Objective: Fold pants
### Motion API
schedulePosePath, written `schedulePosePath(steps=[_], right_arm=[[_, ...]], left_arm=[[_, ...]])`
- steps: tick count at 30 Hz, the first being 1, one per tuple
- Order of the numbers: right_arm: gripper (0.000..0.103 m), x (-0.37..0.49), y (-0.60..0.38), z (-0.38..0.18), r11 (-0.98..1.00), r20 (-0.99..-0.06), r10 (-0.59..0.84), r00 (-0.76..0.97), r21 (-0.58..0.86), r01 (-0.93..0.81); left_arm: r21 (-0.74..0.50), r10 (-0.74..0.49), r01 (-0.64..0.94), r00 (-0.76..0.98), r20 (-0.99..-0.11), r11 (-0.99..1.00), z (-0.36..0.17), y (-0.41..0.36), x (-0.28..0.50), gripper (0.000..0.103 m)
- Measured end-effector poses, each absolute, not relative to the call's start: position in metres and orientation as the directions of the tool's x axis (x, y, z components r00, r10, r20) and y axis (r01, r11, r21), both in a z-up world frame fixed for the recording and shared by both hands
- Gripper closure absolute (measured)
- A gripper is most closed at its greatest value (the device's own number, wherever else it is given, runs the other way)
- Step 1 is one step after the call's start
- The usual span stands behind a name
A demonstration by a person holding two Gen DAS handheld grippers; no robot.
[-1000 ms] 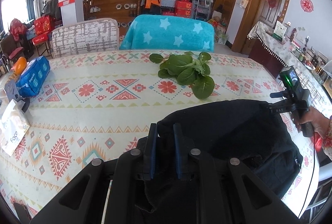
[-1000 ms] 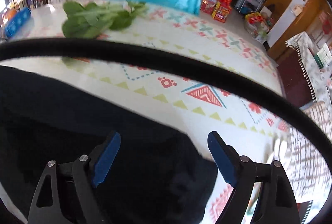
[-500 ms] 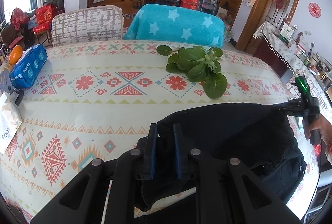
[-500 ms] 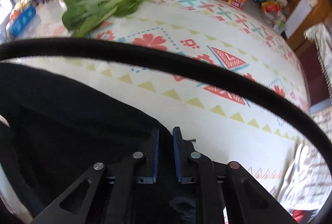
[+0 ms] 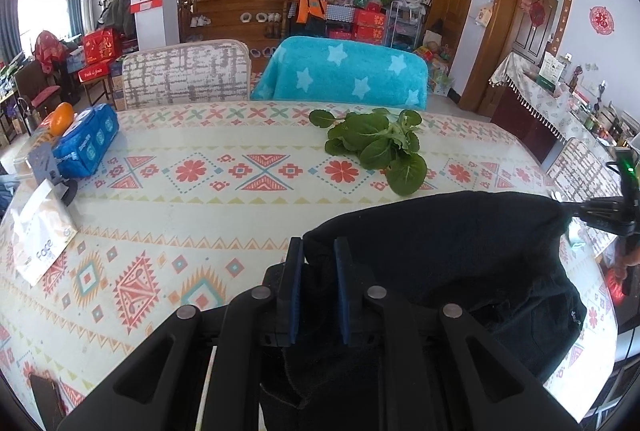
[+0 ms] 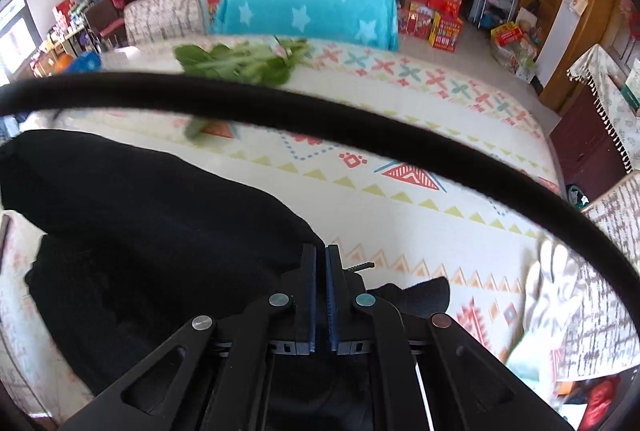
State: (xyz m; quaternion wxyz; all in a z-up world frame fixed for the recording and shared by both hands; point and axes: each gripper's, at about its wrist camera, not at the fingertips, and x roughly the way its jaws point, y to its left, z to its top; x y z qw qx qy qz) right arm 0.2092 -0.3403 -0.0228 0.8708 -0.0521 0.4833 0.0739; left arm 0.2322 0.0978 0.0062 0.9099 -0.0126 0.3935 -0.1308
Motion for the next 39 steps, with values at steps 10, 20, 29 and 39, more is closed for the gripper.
schedulePosePath(steps=[10, 20, 29, 39], right_arm=[[0.099, 0.065, -0.336, -0.018, 0.983, -0.847, 0.166, 0.505, 0.101, -0.154], [0.097, -0.042, -0.345, -0.091, 0.997, -0.911, 0.077, 0.405, 0.07, -0.032], [0.096, -0.035, -0.35, -0.057, 0.996, -0.861, 0.053, 0.507, 0.081, 0.034], [0.093, 0.052, -0.309, -0.097, 0.999, -0.9, -0.006, 0.436, 0.017, 0.048]], left_arm=[[-0.093, -0.195, 0.188, 0.656, -0.729, 0.978, -0.015, 0.115, 0.141, 0.083], [-0.113, -0.071, -0.038, 0.577, -0.814, 0.993, -0.07, 0.17, 0.067, 0.071], [-0.21, -0.092, -0.117, 0.628, -0.773, 0.971, -0.044, 0.177, 0.05, 0.06], [-0.199, -0.129, -0.076, 0.532, -0.837, 0.977, -0.094, 0.121, 0.114, 0.059]])
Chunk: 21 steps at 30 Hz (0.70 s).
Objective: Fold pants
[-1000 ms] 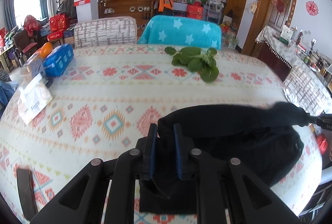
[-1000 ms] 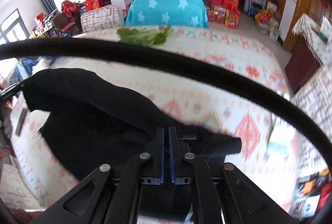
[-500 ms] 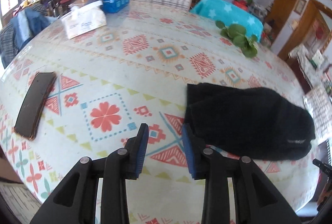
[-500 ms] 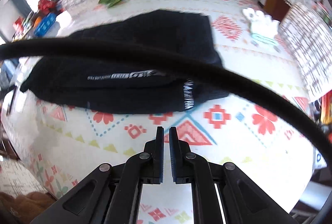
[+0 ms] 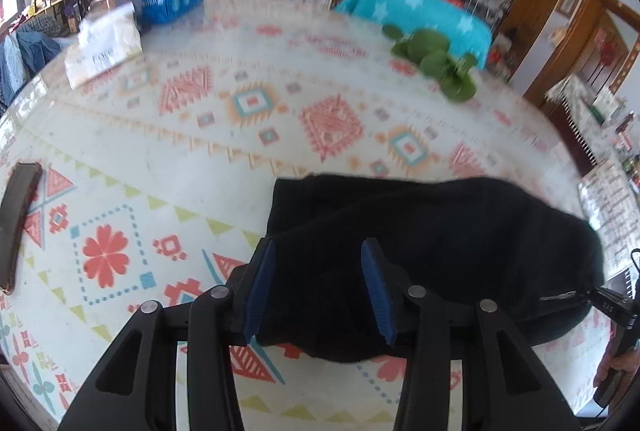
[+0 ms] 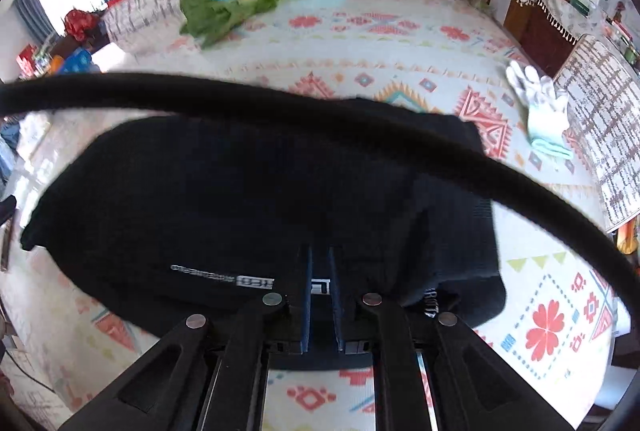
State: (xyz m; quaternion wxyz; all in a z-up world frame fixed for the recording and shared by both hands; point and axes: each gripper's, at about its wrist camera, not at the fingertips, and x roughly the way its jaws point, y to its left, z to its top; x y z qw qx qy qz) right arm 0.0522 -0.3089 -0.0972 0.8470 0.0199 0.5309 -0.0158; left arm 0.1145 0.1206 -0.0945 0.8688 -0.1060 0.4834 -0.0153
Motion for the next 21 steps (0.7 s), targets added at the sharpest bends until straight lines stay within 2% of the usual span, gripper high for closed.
schedulePosePath(steps=[3, 5, 8, 9, 11, 15, 21], right_arm=[[0.093, 0.048, -0.318, -0.103, 0.997, -0.902, 0.017, 0.432, 0.049, 0.064], [0.094, 0.047, -0.317, -0.102, 0.998, -0.908, 0.0, 0.418, 0.026, 0.057], [0.093, 0.048, -0.295, -0.094, 0.991, -0.918, -0.131, 0.374, -0.135, 0.015], [0.093, 0.047, -0.28, -0.083, 0.985, -0.907, -0.144, 0.396, -0.168, -0.026], [0.093, 0.046, -0.248, -0.061, 0.983, -0.898, -0.045, 0.438, -0.119, -0.142], [0.093, 0.063, -0.17, -0.034, 0.925, -0.884, 0.137, 0.447, -0.047, -0.376], [0.093, 0.117, -0.029, -0.046, 0.793, -0.885, 0.323, 0.336, 0.059, -0.607]], left_arm=[[-0.17, -0.102, -0.099, 0.481, -0.871, 0.98, -0.116, 0.125, 0.119, 0.059], [-0.205, -0.131, -0.112, 0.467, -0.874, 0.972, -0.121, 0.133, 0.116, 0.059], [-0.223, -0.133, -0.129, 0.489, -0.862, 0.966, -0.112, 0.144, 0.106, 0.058], [-0.236, -0.138, -0.136, 0.504, -0.852, 0.962, -0.107, 0.149, 0.1, 0.054], [-0.269, -0.152, -0.156, 0.521, -0.84, 0.951, -0.102, 0.156, 0.092, 0.051], [-0.296, -0.156, -0.191, 0.529, -0.834, 0.936, -0.1, 0.16, 0.074, 0.051], [-0.307, -0.154, -0.216, 0.529, -0.835, 0.927, -0.101, 0.164, 0.051, 0.051]])
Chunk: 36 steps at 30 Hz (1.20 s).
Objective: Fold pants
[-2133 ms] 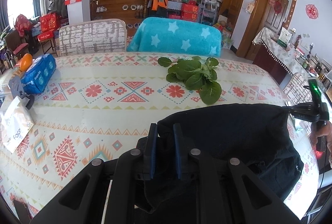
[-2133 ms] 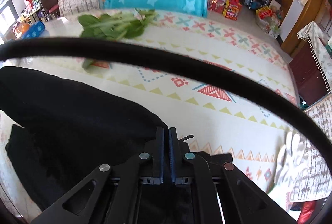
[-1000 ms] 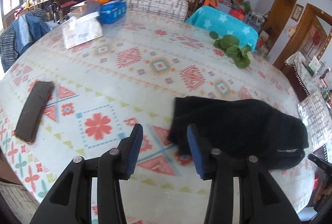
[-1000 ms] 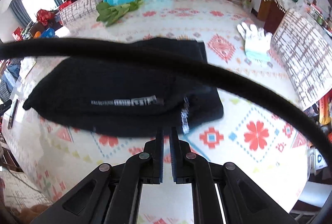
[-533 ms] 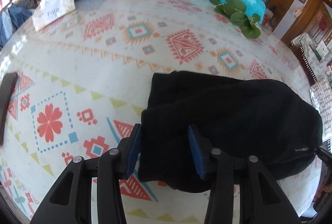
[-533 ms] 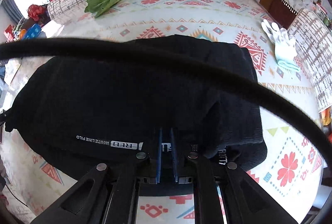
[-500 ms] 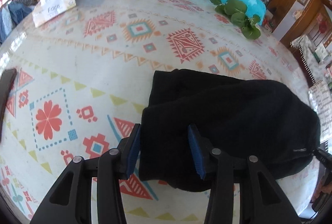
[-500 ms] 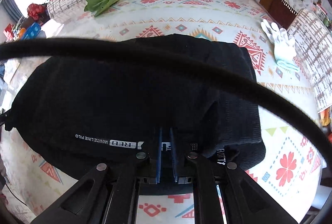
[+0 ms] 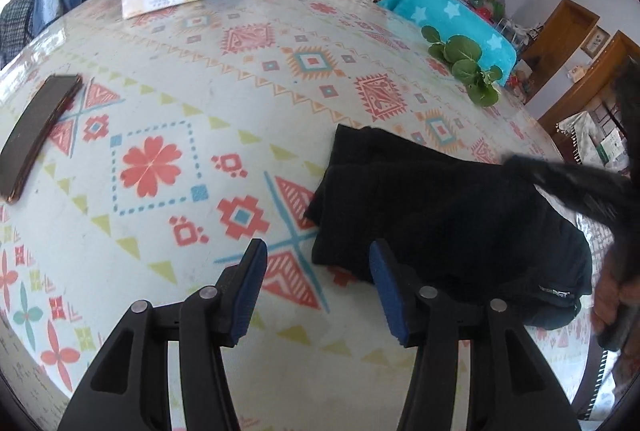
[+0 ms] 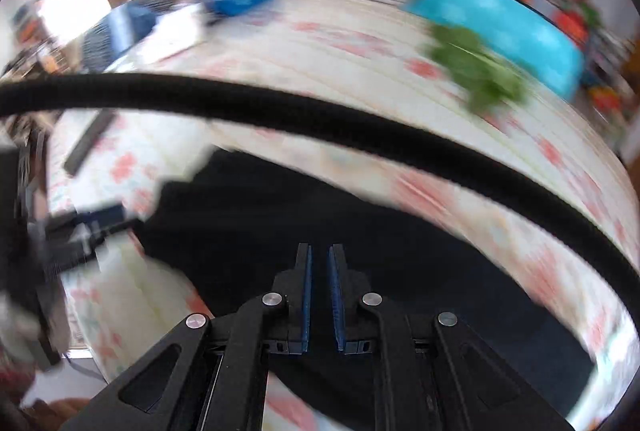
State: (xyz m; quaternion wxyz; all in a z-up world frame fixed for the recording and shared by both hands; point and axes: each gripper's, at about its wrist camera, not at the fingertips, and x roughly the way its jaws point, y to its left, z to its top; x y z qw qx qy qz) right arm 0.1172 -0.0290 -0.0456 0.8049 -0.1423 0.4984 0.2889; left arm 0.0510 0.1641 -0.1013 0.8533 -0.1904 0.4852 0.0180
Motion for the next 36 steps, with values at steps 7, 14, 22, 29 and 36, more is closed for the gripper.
schedulePosePath(steps=[7, 14, 22, 29, 36], right_arm=[[0.093, 0.146, 0.067, -0.095, 0.697, -0.91, 0.397, 0.124, 0.211, -0.685], [0.092, 0.125, 0.077, -0.114, 0.647, -0.928, 0.364, 0.083, 0.188, -0.739], [0.068, 0.1, 0.078, -0.101, 0.541, -0.935, 0.343, 0.088, 0.12, -0.833], [0.055, 0.087, 0.096, -0.114, 0.474, -0.959, 0.261, 0.114, 0.025, -0.88], [0.08, 0.095, 0.086, -0.097, 0.546, -0.936, 0.313, 0.163, 0.037, -0.837]], left_arm=[[-0.354, -0.168, -0.287, 0.515, -0.841, 0.89, -0.111, 0.188, 0.03, 0.051], [-0.371, -0.164, -0.319, 0.523, -0.836, 0.872, -0.111, 0.204, 0.023, 0.051], [-0.388, -0.169, -0.331, 0.532, -0.829, 0.86, -0.112, 0.214, 0.019, 0.051], [-0.405, -0.189, -0.329, 0.529, -0.828, 0.853, -0.117, 0.214, 0.02, 0.051], [-0.437, -0.24, -0.286, 0.529, -0.814, 0.853, -0.118, 0.203, 0.031, 0.051]])
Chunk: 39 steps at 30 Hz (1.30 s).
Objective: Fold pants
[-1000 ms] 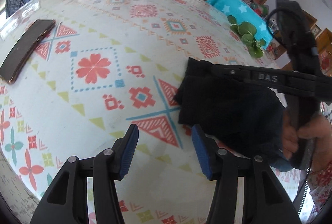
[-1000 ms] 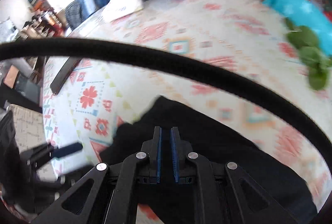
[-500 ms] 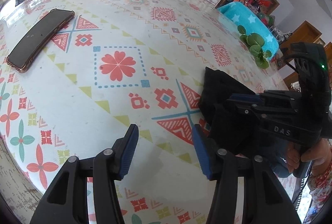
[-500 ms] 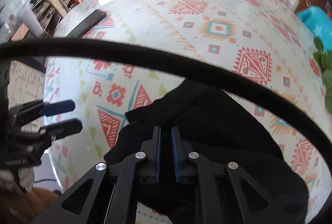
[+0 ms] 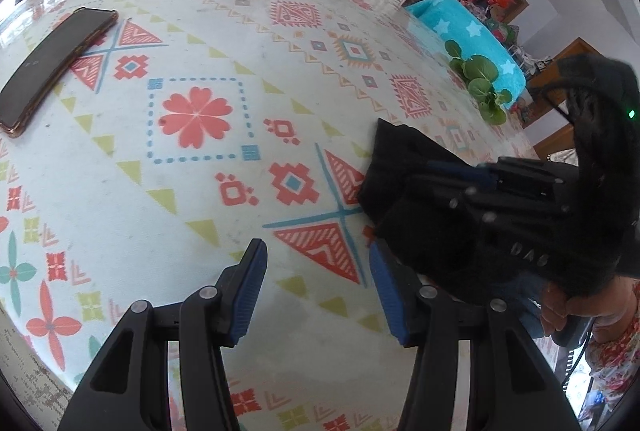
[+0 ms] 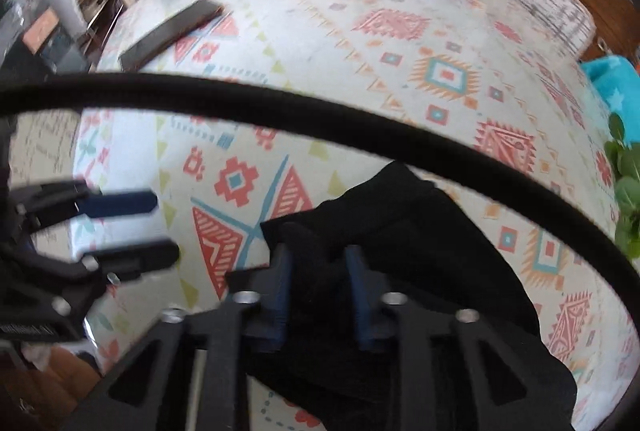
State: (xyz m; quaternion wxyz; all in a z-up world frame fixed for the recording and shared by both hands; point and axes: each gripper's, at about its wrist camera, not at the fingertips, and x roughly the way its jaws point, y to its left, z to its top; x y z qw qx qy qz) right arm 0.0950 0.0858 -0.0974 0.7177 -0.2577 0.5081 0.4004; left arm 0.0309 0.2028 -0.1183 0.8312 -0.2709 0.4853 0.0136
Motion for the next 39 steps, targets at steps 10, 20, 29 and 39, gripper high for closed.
schedulePosePath(steps=[10, 20, 29, 39], right_arm=[[0.054, 0.142, 0.089, -0.079, 0.683, -0.894, 0.384, 0.233, 0.105, -0.723], [0.031, 0.15, 0.007, -0.015, 0.851, -0.81, 0.314, 0.495, 0.009, -0.525], [0.031, 0.133, -0.179, -0.079, 0.984, -0.891, -0.027, 0.453, -0.103, -0.144], [0.065, 0.068, -0.331, -0.08, 0.985, -0.901, -0.124, 0.416, -0.061, 0.161]], left_arm=[[-0.466, -0.272, -0.243, 0.554, -0.787, 0.851, -0.109, 0.189, 0.056, 0.051], [-0.438, -0.276, -0.168, 0.569, -0.774, 0.883, -0.08, 0.166, 0.091, 0.05], [-0.292, -0.249, -0.025, 0.457, -0.854, 0.956, -0.117, 0.084, 0.174, 0.048], [-0.212, -0.204, 0.029, 0.431, -0.879, 0.977, -0.116, 0.075, 0.176, 0.048]])
